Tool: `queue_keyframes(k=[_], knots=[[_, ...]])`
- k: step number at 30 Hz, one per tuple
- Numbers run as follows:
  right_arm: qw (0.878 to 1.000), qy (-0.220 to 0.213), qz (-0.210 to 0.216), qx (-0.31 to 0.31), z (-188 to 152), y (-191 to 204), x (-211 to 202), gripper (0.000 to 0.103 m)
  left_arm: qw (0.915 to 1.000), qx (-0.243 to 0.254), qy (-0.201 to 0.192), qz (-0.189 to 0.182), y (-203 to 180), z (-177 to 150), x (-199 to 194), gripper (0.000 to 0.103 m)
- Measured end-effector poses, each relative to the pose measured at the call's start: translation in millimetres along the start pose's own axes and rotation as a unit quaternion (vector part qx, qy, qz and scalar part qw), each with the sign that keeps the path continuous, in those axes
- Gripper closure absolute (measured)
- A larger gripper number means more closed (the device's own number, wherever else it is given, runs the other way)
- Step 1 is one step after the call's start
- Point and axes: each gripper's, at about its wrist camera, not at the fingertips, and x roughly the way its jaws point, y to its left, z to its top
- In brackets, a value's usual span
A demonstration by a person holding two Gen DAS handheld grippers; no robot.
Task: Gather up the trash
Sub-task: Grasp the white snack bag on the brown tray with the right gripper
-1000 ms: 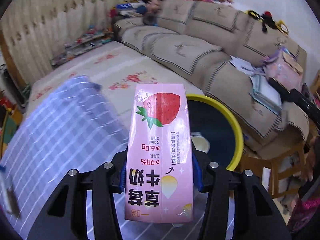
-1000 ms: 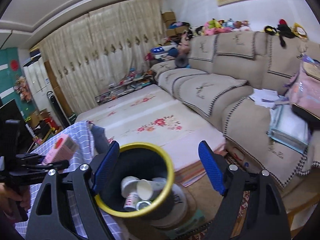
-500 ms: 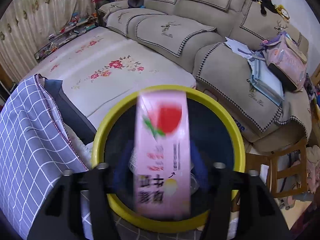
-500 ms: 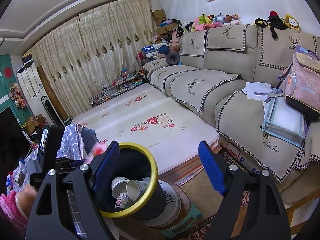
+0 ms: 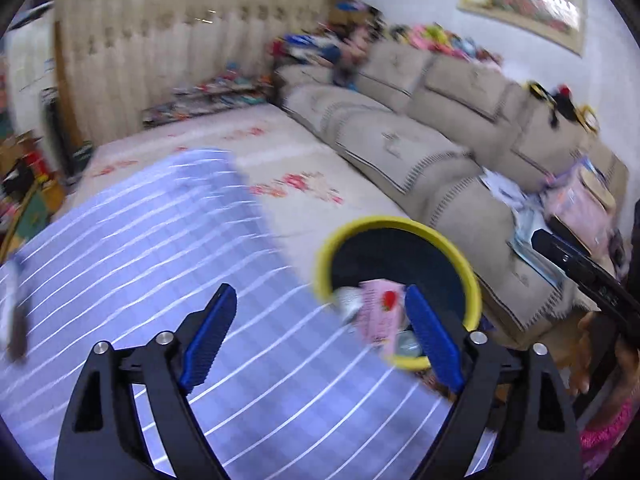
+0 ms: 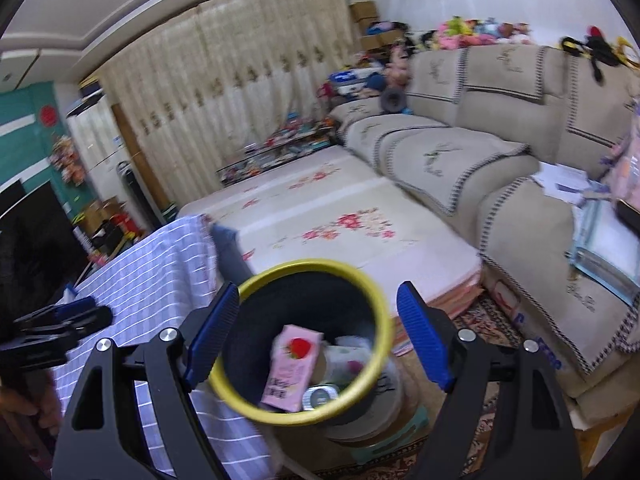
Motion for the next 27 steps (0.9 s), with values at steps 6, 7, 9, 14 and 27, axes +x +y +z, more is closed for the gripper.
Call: queue_keyframes(k=[6, 7, 9, 14, 27], knots=[[0.996, 0.024, 0.068, -0.048, -1.6, 79.0, 14.9, 0.026, 0.9909, -0.080, -0.035, 0.102, 100.0, -50.2, -76.9, 0.017], [0.995, 0.028, 0.083, -0.058, -2.4, 96.0, 17.4, 0.026, 0.9886, -0.091, -0.038, 0.114, 114.0, -56.7, -84.7, 0.016], [0.991, 0.034, 0.101, -0.077, -4.9, 127.0, 21.1, 0.026, 0.9792, -0.124, -0.044, 0.154, 155.0, -77.3, -105.7, 0.016], [0.976, 0.052, 0.164, -0.136, -15.6, 220.7, 30.2, 0.026, 0.9543, -0.175, -0.052, 0.237, 235.6, -118.9, -139.8, 0.016], [0.940, 0.116, 0.247, -0.205, -40.4, 438.5, 93.1, 0.029, 0.9184, -0.216, -0.096, 0.317, 307.1, -165.1, -166.8, 0.012]])
